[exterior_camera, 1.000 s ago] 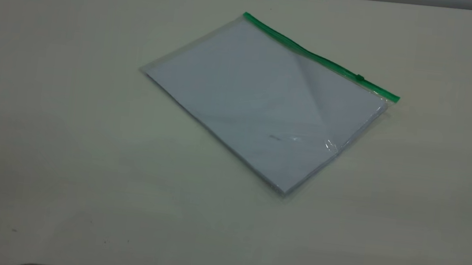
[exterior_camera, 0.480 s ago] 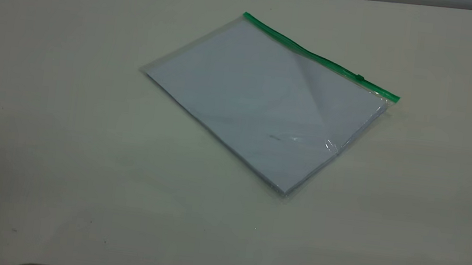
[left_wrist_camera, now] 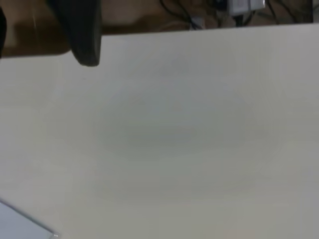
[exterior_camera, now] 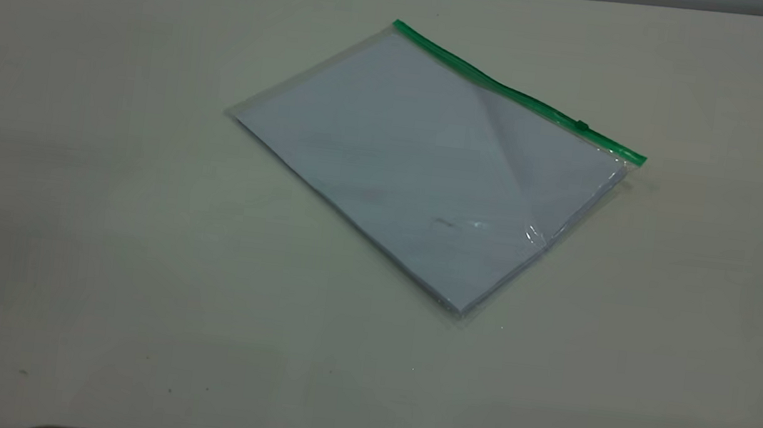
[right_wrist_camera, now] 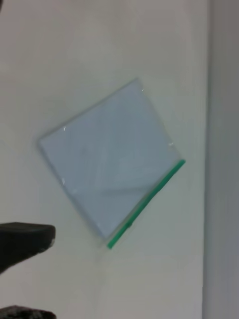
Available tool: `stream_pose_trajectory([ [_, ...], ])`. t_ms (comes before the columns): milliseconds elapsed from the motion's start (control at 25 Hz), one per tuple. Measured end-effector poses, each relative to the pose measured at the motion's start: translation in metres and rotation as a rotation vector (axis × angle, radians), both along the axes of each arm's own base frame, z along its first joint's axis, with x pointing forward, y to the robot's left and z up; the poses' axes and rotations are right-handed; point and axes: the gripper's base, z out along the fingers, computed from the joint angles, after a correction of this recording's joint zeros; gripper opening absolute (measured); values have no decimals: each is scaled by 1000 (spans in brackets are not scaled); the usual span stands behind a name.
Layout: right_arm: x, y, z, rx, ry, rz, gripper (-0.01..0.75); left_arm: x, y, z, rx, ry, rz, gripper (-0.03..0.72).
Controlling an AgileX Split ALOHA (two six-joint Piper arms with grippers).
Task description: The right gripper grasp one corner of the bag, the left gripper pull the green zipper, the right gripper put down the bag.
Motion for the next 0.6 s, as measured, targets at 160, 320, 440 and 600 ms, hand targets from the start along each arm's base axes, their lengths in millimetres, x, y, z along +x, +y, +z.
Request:
stream_pose_trajectory([
  [160,46,0,-11,-41,116,31,406,52,-1,3,22,100,-22,429],
  [320,92,4,-35,-27,242,85,463,101,-3,2,44,171,-56,444],
  [440,124,9,-60,34,332,115,478,137,-4,3,52,214,-80,478],
  [600,162,12,-105,65,433,136,481,179,-9,4,27,225,-116,496],
])
